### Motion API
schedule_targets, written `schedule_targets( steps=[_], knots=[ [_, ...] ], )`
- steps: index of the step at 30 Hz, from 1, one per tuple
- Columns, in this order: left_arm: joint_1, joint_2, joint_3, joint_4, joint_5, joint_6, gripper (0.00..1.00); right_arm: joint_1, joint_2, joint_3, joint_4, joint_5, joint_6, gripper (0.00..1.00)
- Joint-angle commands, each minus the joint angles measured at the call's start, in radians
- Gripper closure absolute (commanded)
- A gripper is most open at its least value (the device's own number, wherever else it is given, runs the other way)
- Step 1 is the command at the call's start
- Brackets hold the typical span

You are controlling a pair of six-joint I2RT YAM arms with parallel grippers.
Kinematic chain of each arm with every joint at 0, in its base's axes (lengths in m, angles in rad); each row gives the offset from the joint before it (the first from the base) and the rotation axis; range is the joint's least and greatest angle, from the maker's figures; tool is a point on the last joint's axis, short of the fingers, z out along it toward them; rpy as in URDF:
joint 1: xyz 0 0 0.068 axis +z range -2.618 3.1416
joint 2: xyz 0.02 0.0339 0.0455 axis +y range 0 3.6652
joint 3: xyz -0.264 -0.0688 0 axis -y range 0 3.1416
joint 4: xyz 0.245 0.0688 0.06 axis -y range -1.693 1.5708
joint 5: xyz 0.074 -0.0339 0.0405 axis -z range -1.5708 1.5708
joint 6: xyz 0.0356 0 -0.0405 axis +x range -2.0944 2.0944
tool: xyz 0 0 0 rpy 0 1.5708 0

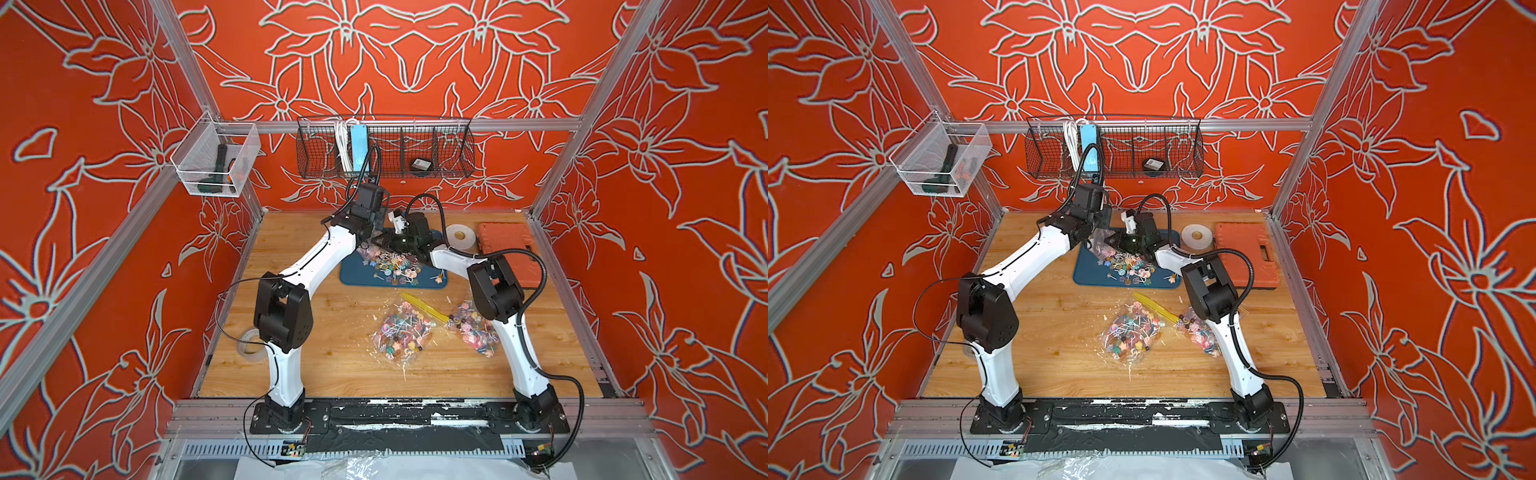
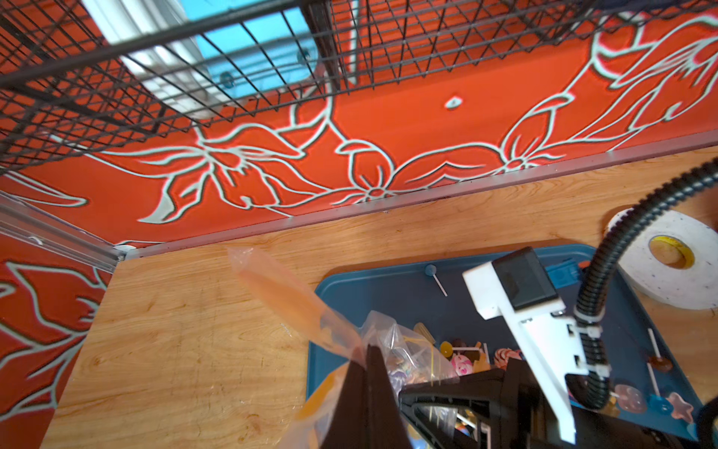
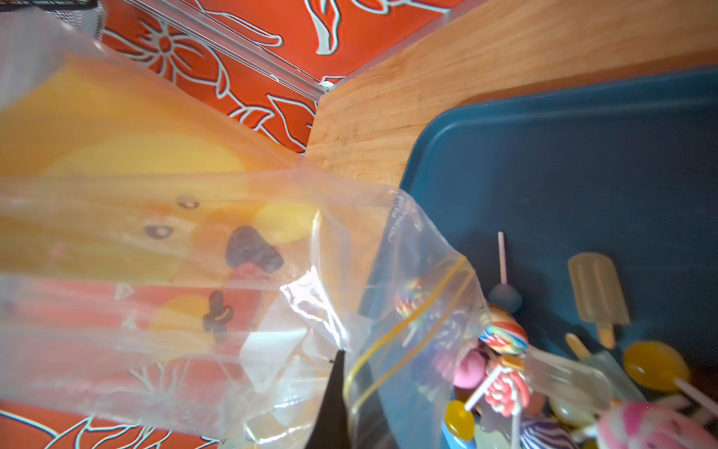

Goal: Pour candies out of the ziploc bag
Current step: 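Pour the candies out of the ziploc bag onto the tray.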

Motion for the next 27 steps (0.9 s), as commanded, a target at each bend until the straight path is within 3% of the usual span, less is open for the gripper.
schedule_targets(
  steps=[1, 13, 27],
  knots=[
    [0.001, -0.089, 0.036, 0.133, -0.039, 0.025, 1.00, 0.017, 0.068, -0.003, -0.022, 0.006, 0.009, 1.00],
    [-0.007, -0.146, -0.015, 0.187, -0.061, 0.048, 1.00, 0.027, 0.151, 0.023, 0.116, 0.014, 0.067, 1.00],
    [-0.008, -0.222, -0.067, 0.193, -0.091, 0.054, 1.00, 0.027, 0.046, -0.056, 0.125, 0.030, 0.016, 1.00]
  ],
)
